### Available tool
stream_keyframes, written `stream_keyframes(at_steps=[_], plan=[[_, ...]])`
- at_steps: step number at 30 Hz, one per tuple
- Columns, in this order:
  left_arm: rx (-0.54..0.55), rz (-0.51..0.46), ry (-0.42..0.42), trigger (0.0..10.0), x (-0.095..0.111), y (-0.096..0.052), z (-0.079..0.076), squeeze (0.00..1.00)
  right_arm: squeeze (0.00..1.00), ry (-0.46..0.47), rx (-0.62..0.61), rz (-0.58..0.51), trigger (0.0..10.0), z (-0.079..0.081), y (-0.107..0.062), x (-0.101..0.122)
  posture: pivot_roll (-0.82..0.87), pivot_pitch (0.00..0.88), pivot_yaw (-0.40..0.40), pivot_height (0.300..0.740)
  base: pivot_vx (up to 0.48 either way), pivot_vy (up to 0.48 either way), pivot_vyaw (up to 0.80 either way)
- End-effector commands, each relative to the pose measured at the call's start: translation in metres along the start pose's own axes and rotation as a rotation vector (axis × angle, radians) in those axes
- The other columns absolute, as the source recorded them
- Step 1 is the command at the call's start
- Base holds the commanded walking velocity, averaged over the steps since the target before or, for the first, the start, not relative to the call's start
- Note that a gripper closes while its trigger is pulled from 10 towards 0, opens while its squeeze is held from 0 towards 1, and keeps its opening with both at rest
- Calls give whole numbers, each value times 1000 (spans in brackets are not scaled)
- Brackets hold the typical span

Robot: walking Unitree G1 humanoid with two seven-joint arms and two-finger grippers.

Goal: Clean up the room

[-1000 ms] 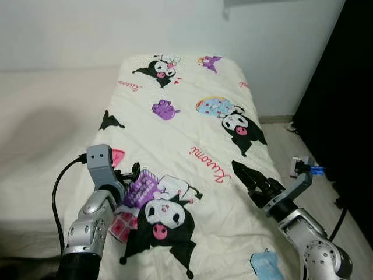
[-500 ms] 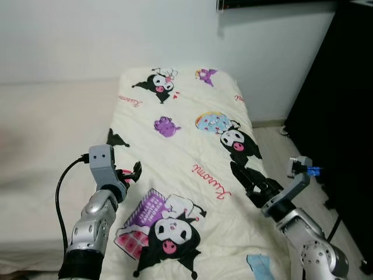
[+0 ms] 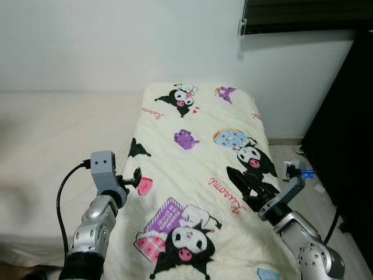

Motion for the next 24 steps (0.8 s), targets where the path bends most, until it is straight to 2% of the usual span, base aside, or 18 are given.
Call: stream_keyframes(at_steps=[1, 6, 8, 13, 14, 15, 18, 19, 20, 21, 24], plan=[[8, 23, 20, 10000, -7, -1, 4, 0, 0, -4, -5, 4, 10000, -1, 2, -2, -119, 64, 55, 714, 0, 0, 0], [18, 85, 56, 10000, -24, -1, 7, 0, 0, -13, -30, 24, 10000, -8, 1, -7, -122, 51, 56, 740, -325, 0, 0], [18, 85, 56, 10000, -24, -1, 7, 0, 0, -13, -30, 24, 10000, -8, 1, -7, -122, 51, 56, 740, -480, 0, 0], [54, 143, 71, 10000, -44, -6, 20, 0, 0, -79, -194, 89, 10000, -39, -7, -25, -121, 51, 56, 740, -480, 0, 0], [54, 143, 71, 10000, -44, -6, 20, 0, 0, -79, -194, 89, 10000, -39, -7, -25, -121, 51, 56, 740, -480, 0, 0], [63, 154, 75, 10000, -47, -7, 23, 0, 0, -93, -228, 104, 10000, -45, -9, -29, -121, 51, 56, 740, -480, 0, 0], [129, 227, 88, 10000, -70, -19, 44, 0, 0, -144, -343, 198, 10000, -71, -26, -52, -120, 50, 55, 740, 0, 0, 0], [129, 227, 88, 10000, -70, -19, 44, 0, 0, -144, -343, 198, 10000, -71, -26, -52, -120, 50, 55, 740, 0, 0, 0], [175, 278, 94, 10000, -84, -28, 57, 0, 0, -162, -381, 235, 10000, -80, -35, -61, -120, 50, 55, 740, 0, 0, 0], [195, 299, 96, 10000, -90, -31, 63, 0, 0, -164, -389, 244, 10000, -82, -38, -64, -120, 50, 55, 740, 0, 0, 0], [219, 329, 94, 10000, -98, -37, 70, 0, 0, -167, -411, 266, 10000, -86, -42, -69, -117, 51, 54, 740, 0, 0, 533]])
Point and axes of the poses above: a point about 5 cm out from each wrist's last joint towards the gripper, its own y axis pointing out of the wrist towards the gripper, its own x axis along the axis of the wrist's last joint, z = x × y, the point moved 4 cm from there along y, pointing out of the wrist towards the gripper, and after that the axes turned 7 degrees about -y, right-handed, at the moved point
